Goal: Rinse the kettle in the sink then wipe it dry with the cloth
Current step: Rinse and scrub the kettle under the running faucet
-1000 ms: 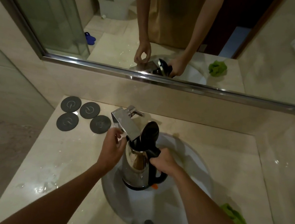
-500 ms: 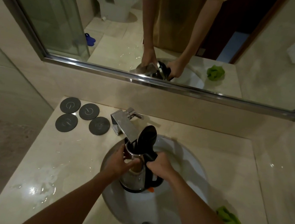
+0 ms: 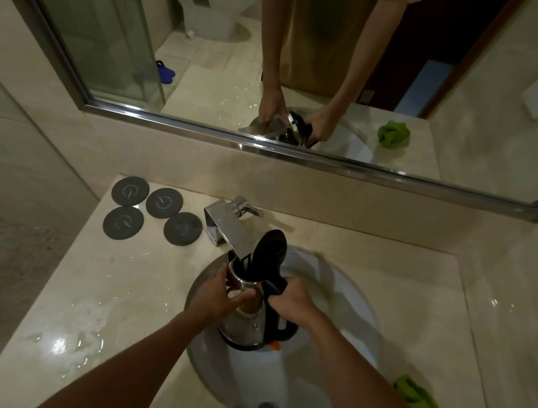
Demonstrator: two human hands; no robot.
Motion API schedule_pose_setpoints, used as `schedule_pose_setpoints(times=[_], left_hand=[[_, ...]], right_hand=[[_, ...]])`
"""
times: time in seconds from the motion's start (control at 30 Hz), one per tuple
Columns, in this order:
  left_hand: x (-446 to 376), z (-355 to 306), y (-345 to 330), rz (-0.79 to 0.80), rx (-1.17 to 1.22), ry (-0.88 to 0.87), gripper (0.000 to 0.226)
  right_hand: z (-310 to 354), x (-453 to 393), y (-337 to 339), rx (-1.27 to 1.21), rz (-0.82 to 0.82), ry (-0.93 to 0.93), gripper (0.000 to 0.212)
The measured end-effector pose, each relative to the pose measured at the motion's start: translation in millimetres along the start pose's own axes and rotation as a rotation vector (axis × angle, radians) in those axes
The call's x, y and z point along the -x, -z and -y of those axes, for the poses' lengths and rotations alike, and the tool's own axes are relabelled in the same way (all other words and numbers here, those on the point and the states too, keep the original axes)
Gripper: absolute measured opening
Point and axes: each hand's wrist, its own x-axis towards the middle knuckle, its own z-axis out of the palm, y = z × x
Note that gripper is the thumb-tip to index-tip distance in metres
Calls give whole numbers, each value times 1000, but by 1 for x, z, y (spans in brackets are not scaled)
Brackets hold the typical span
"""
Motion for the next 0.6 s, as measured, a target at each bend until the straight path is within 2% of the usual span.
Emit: schedule_pose_setpoints(times=[0.3,0.6], left_hand=[[1,2,0,21,20,16,78],[5,-5,1,51,32,-30,65]], right_hand=[[1,0,1,20,25,-28,13],[3,4,-1,7,26,-81,19]])
